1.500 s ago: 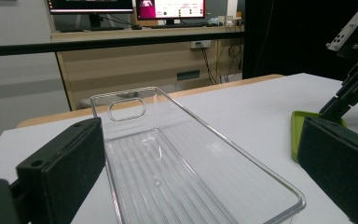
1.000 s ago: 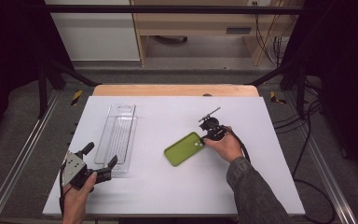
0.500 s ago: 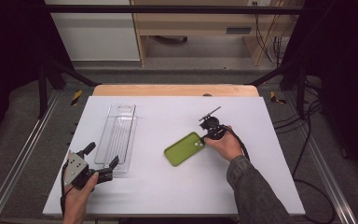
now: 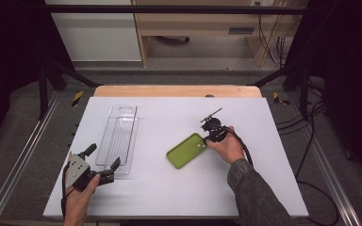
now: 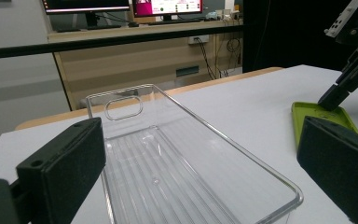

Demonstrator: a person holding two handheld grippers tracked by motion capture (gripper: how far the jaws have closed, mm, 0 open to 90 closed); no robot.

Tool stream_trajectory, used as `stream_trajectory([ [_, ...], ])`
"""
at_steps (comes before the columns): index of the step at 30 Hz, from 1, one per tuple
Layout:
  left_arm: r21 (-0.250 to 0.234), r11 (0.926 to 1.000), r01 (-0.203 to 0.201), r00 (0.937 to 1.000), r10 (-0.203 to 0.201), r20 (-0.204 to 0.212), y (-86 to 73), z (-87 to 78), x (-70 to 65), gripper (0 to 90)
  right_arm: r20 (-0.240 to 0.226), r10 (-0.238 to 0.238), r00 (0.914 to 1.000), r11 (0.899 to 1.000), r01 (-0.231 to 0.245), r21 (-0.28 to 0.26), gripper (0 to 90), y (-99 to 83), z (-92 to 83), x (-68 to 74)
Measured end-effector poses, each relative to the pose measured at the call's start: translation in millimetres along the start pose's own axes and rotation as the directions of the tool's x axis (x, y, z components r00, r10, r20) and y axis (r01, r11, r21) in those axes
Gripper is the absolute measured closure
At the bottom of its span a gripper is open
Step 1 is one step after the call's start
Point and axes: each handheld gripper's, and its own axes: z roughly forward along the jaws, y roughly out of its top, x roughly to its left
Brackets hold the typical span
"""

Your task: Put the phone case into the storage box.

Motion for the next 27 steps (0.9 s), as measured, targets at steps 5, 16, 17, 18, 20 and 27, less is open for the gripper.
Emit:
stream_trajectory([
  [5, 0.006, 1.0000, 0.004, 1.0000, -0.004, 0.001, 0.0, 0.8, -0.1, 0.9, 0.028, -0.019, 0.9994, 0.999, 0.020, -0.034, 87.8, 1.5, -11.4, 7.1],
  [16, 0.019, 0.9998, -0.011, 0.9999, 0.011, 0.009, 6.4, -3.6, -5.3, 1.0, 0.087, -0.072, 0.9936, 0.989, 0.083, -0.123, 87.8, 5.1, -50.5, 22.5],
  [17, 0.023, 0.9996, -0.016, 0.9998, 0.016, 0.009, 7.3, -4.1, -5.7, 1.0, 0.093, -0.077, 0.9927, 0.987, 0.089, -0.131, 87.9, 5.1, -54.3, 24.4],
  [18, 0.029, 0.9994, -0.018, 0.9998, 0.018, 0.006, 8.1, -4.6, -6.3, 1.0, 0.097, -0.079, 0.9922, 0.986, 0.092, -0.138, 87.8, 4.9, -57.0, 25.7],
  [20, 0.043, 0.9990, -0.007, 1.0000, 0.007, -0.001, 9.5, -6.5, -7.5, 1.0, 0.104, -0.082, 0.9911, 0.982, 0.098, -0.159, 87.8, 4.3, -64.1, 28.2],
  [27, 0.054, 0.9983, -0.025, 0.9997, 0.024, 0.004, 26.2, -7.9, -12.1, 1.3, 0.144, -0.118, 0.9825, 0.969, 0.146, -0.200, 87.9, -1.0, -79.4, 37.2],
])
